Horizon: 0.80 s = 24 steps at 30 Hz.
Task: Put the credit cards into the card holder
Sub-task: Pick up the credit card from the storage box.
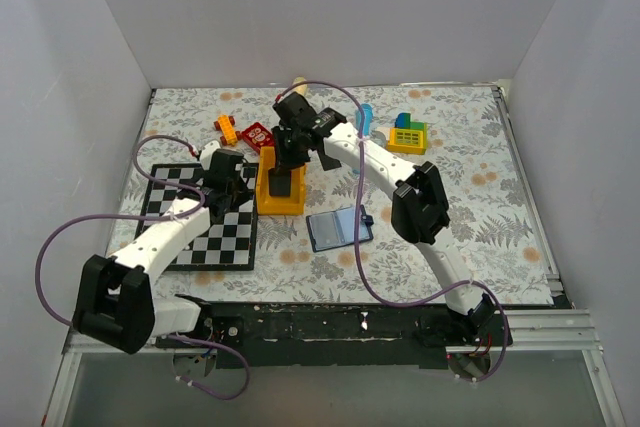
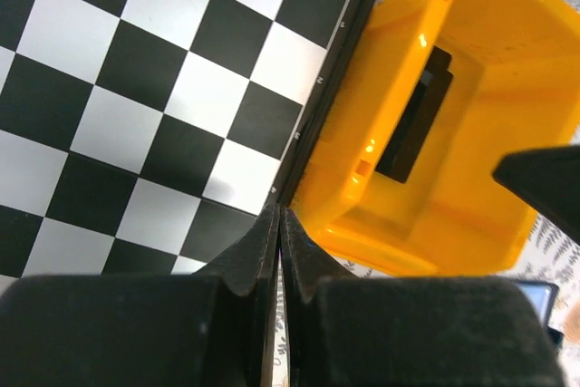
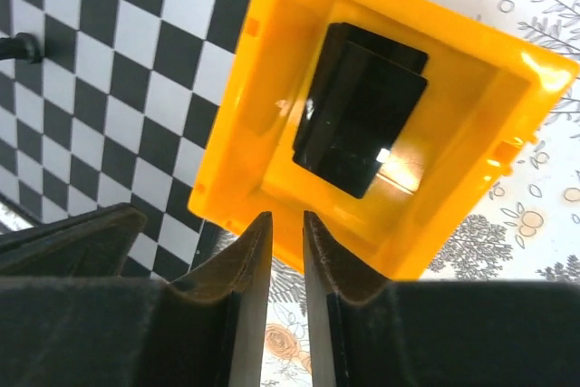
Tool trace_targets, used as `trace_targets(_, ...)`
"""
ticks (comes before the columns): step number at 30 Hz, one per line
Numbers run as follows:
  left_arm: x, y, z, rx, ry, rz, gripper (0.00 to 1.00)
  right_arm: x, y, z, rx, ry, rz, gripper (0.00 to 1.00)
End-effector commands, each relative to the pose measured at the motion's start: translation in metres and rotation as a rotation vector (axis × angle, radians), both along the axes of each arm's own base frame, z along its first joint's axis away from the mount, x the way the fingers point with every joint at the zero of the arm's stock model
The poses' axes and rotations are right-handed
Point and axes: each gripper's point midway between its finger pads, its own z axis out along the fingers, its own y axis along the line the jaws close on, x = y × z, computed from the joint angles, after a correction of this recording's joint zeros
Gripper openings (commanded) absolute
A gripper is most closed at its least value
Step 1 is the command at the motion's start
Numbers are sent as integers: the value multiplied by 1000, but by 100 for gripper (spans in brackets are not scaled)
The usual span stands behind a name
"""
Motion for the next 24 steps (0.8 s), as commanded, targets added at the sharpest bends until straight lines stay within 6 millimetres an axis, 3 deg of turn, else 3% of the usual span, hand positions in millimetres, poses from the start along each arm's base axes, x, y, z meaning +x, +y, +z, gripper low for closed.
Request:
trace_targets(1,17,6,5,18,-23,47,0,10,-20,-10,-101,-22,-75,22)
trace_targets(9,33,-6,-17,31,25,-5,0,14,-37,-41,-217,-3,-109,4)
trace_targets(16,38,-8,-31,51,49,-20,0,21,-57,-45,-283,-22,-129,3)
trace_targets(24,35,-30,-41,8,66,-100,0,25,-73,-50,-331,-24,-118,3)
